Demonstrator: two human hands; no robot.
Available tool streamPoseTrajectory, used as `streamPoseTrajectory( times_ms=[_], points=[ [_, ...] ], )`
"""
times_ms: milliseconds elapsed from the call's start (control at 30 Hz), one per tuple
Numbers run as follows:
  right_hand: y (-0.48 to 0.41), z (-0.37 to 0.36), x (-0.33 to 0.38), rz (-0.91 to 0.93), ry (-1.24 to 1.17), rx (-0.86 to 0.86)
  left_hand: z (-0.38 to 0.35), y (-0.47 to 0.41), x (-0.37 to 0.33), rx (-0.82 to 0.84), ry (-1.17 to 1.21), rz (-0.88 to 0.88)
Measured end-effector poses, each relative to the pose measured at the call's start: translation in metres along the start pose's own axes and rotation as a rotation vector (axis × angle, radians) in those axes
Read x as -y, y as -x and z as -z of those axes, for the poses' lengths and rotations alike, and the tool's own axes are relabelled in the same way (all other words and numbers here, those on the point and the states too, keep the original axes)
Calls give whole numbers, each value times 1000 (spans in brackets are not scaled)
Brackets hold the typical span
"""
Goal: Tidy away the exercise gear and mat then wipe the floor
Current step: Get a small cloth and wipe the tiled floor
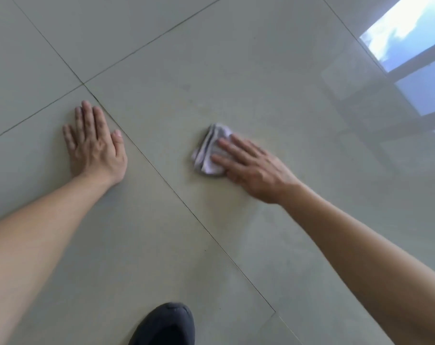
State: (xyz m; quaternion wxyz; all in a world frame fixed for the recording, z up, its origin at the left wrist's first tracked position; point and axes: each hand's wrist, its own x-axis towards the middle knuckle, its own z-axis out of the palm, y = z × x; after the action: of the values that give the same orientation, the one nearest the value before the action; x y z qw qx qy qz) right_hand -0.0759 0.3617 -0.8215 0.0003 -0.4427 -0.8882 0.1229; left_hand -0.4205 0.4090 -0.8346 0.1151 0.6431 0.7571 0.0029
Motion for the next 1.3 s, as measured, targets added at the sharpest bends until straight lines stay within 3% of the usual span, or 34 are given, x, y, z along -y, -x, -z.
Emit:
streamPoseTrajectory(
  times_ms=[133,200,267,367,433,500,567,700,767,833,933,1000,1167,1233,1300],
  points=[
    [-56,32,-56,-926,-158,-142,-3,0,2,-14,-19,-19],
    [-88,36,-42,-1094,-186,-146,-2,0,2,-3,-23,-23],
    [-106,25,-3,-875,-187,-135,-2,0,2,7,-25,-25],
    [-99,1,65,-157,-133,-53,-1,1,2,4,-13,-35],
    [-93,-4,64,247,-69,46,-2,1,2,0,-6,-41],
    [-106,3,26,382,-11,58,-3,-1,2,8,-6,-36],
    [-129,13,-15,139,11,-19,-3,-1,2,27,-26,-29],
    [-201,43,-48,-813,-168,-177,-2,-2,3,64,-41,-15],
    [-244,49,-27,-999,-240,-131,-3,-3,4,79,-35,-12],
    [-272,45,7,-783,-252,-93,-3,-3,4,88,-33,-14],
    [-271,27,63,-225,-202,11,-3,-3,4,69,-41,-15],
    [-243,17,75,-57,-186,47,-2,-5,3,95,-38,-6],
    [-123,13,24,16,-161,78,-1,-3,6,77,-38,-22],
    [-64,16,-20,-158,-145,20,-4,-3,7,64,-38,-27],
    [0,21,-61,-506,-168,-82,-5,-4,7,46,1,-23]
  ],
)
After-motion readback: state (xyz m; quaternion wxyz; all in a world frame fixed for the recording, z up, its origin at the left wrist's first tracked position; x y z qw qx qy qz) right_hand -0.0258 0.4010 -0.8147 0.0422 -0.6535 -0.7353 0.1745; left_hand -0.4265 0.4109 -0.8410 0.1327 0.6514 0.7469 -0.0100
